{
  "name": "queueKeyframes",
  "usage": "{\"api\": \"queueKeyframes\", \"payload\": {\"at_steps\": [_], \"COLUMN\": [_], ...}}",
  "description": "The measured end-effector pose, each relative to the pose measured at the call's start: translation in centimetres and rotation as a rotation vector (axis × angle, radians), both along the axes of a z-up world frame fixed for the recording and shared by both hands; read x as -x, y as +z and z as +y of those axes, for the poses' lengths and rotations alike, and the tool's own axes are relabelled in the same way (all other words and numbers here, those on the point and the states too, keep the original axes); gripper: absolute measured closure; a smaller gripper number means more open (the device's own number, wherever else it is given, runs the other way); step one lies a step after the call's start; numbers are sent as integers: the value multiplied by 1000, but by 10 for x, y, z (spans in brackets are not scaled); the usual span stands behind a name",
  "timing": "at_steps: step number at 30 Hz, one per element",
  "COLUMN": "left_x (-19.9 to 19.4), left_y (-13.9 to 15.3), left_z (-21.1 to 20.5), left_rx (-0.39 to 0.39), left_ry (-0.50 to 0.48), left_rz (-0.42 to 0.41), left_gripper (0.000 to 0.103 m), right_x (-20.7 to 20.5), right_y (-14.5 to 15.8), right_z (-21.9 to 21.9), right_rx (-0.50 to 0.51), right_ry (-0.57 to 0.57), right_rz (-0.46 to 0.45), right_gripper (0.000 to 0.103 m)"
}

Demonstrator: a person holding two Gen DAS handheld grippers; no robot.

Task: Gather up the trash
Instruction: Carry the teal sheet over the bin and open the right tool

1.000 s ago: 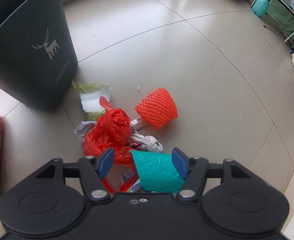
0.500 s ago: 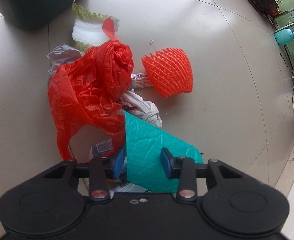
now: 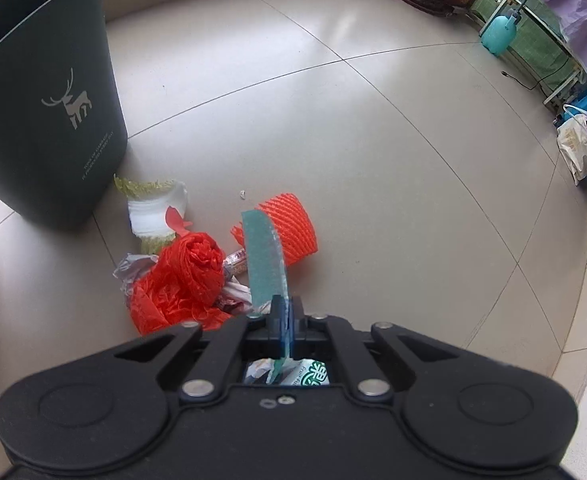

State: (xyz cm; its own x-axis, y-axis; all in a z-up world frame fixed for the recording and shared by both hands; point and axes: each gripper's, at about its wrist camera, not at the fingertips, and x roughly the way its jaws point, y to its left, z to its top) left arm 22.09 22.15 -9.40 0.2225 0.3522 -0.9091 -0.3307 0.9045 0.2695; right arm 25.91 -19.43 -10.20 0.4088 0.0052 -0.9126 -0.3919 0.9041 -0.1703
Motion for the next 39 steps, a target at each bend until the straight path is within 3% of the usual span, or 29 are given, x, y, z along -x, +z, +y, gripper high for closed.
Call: {"api": "queueKeyframes", "payload": {"at_steps": [8,16,23,33,39], "left_x": [-2,-1,-2,3,6], "left_y": [4,6,9,7,6], "left_z": [15,30,47,62,76], "left_rx": [31,40,52,51,56], "left_ry": [-15,-27,-26,-29,-33], "left_rz": [27,31,20,17,15], "left_gripper": [88,89,89,88,88], "right_x": [-1,-10,-32,-47,-53], "right_y": [104,150,138,38,9], "right_z": [52,123,177,249,257], "right_rx": [-283,-400,-438,-255,-202], "right_ry": [10,112,151,160,162], "right_rz": [-50,-62,-66,40,74], "right_gripper": [103,103,103,103,102]}}
